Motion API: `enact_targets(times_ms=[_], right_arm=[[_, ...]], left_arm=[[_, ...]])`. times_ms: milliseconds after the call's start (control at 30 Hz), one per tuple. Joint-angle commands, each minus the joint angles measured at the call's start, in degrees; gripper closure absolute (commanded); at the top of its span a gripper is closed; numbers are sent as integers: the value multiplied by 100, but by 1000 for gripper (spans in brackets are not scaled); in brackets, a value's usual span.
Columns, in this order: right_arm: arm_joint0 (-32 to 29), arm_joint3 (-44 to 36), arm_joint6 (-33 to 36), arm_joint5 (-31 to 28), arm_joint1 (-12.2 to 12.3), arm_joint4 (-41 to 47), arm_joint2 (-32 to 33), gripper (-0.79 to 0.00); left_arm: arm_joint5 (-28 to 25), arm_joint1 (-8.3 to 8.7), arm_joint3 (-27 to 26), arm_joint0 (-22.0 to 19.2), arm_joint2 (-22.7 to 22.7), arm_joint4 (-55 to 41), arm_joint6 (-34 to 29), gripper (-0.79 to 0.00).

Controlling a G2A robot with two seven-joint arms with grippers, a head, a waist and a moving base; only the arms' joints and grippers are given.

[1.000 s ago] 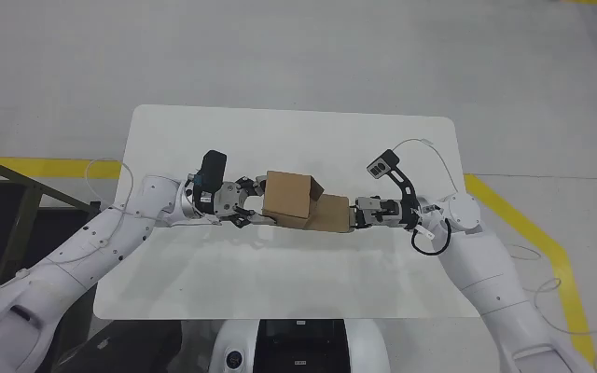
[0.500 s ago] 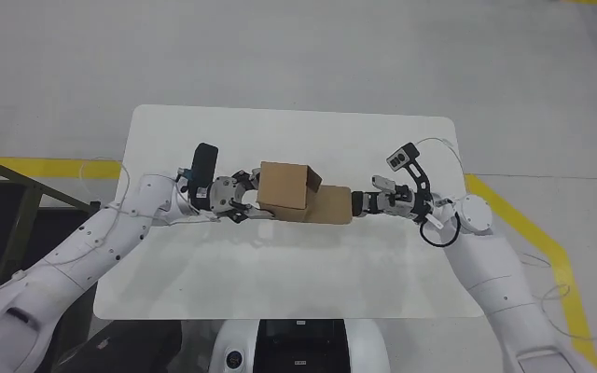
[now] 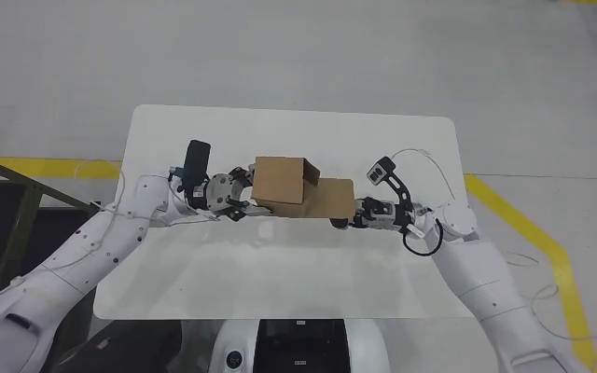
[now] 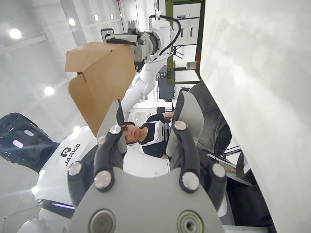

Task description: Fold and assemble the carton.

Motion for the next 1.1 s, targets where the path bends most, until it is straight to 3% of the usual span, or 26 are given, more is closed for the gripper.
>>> enact_targets(times_ms=[0, 333, 633, 1067], right_arm=[[-6, -62, -15, -85, -5, 37, 19, -486], [-84, -446, -91, -22, 33, -209, 111, -474], [-225, -792, -503, 10, 76, -618, 215, -523], [-483, -939, -312, -112, 138, -148, 549, -557]], left_arm=[[0, -27, 63, -17, 55, 130, 0, -360], [0, -149, 332, -122, 261, 552, 0, -369], [0, -234, 528, -174, 270, 817, -1, -366], [0, -266, 603, -149, 231, 812, -1, -366]])
